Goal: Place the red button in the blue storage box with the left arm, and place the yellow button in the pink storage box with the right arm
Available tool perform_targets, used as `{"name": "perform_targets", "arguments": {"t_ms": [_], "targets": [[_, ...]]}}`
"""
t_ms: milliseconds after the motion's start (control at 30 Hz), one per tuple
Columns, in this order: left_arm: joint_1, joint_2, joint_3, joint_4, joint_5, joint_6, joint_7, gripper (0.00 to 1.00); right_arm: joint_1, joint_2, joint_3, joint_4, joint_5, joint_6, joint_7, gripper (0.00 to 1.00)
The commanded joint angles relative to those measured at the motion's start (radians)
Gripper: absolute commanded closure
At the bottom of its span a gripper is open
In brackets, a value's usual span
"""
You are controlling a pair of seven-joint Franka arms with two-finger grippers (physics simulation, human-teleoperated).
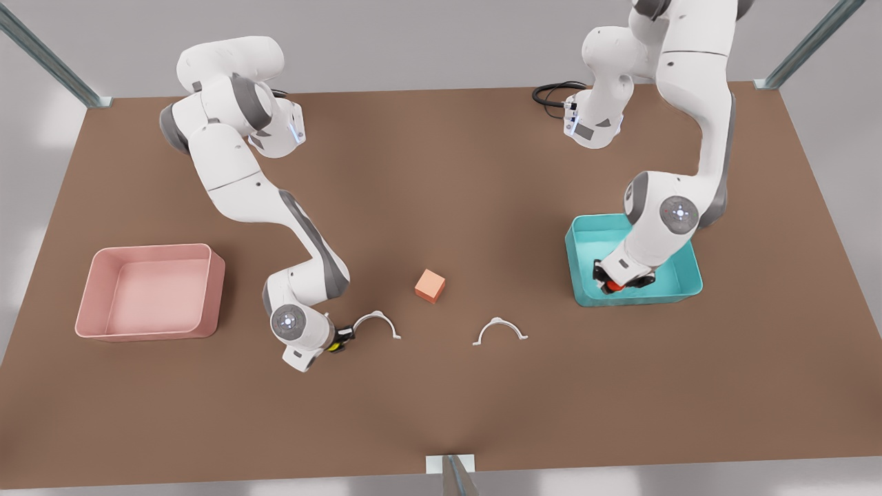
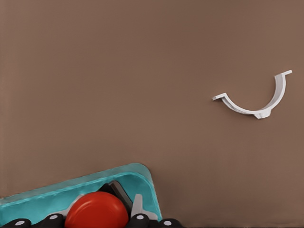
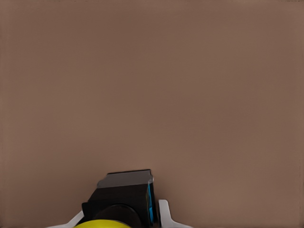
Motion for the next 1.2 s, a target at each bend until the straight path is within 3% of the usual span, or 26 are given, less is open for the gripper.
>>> {"name": "perform_targets", "arguments": {"t_ms": [0, 100, 133, 233, 367, 400, 433, 467, 667, 700, 767, 833, 1000, 1067, 1100, 1167], "targets": [[0.002, -0.056, 0.044, -0.066, -0.006, -0.092, 0.141, 0.52, 0.002, -0.022, 0.000, 0.004, -0.004, -0.002, -0.008, 0.46], [0.002, -0.107, 0.092, -0.175, -0.004, -0.092, 0.173, 0.52, -0.021, -0.107, -0.001, -0.002, -0.005, -0.013, -0.008, 0.46], [0.002, -0.096, 0.104, -0.184, -0.004, -0.092, 0.175, 0.52, -0.048, -0.151, 0.000, -0.005, -0.005, -0.077, -0.008, 0.52], [0.000, 0.004, 0.105, -0.183, -0.004, -0.054, 0.173, 0.51, -0.126, -0.301, 0.000, -0.100, -0.005, -0.188, -0.054, 0.51], [0.002, 0.099, 0.105, -0.183, -0.006, 0.000, 0.172, 0.51, -0.246, -0.373, 0.000, -0.163, -0.007, -0.252, -0.190, 0.51], [0.017, 0.111, 0.105, -0.183, -0.006, 0.011, 0.172, 0.48, -0.269, -0.386, 0.000, -0.175, -0.007, -0.257, -0.226, 0.51], [0.019, 0.117, 0.104, -0.181, -0.007, 0.014, 0.172, 0.31, -0.298, -0.416, 0.000, -0.212, -0.015, -0.257, -0.261, 0.51], [0.019, 0.116, 0.104, -0.181, -0.007, 0.014, 0.172, 0.00, -0.330, -0.436, 0.000, -0.235, -0.024, -0.257, -0.304, 0.51], [0.017, 0.045, 0.104, -0.180, -0.007, -0.004, 0.170, 0.00, -0.482, -0.458, -0.009, -0.243, -0.024, -0.292, -0.526, 0.51], [0.016, 0.018, 0.104, -0.125, -0.007, -0.045, 0.161, 0.00, -0.508, -0.452, -0.012, -0.243, -0.025, -0.300, -0.543, 0.51], [0.011, 0.030, 0.099, 0.165, -0.007, -0.443, 0.124, 0.00, -0.565, -0.444, -0.012, -0.249, -0.024, -0.300, -0.609, 0.51], [0.000, 0.036, 0.099, 0.395, -0.006, -0.662, 0.090, 0.00, -0.608, -0.444, -0.010, -0.283, -0.024, -0.302, -0.655, 0.51], [0.007, 0.071, 0.085, 0.708, 0.003, -0.698, 0.090, 0.00, -0.685, -0.403, -0.004, -0.329, -0.024, -0.283, -0.695, 0.48], [0.007, 0.078, 0.079, 0.725, 0.003, -0.684, 0.093, 0.00, -0.688, -0.357, -0.009, -0.318, -0.031, -0.263, -0.694, 0.35], [0.007, 0.074, 0.079, 0.728, 0.003, -0.684, 0.098, 0.00, -0.689, -0.352, -0.010, -0.318, -0.031, -0.256, -0.691, 0.06], [0.008, 0.073, 0.079, 0.728, 0.003, -0.685, 0.101, 0.00, -0.691, -0.344, -0.015, -0.304, -0.038, -0.260, -0.692, 0.00]]}}
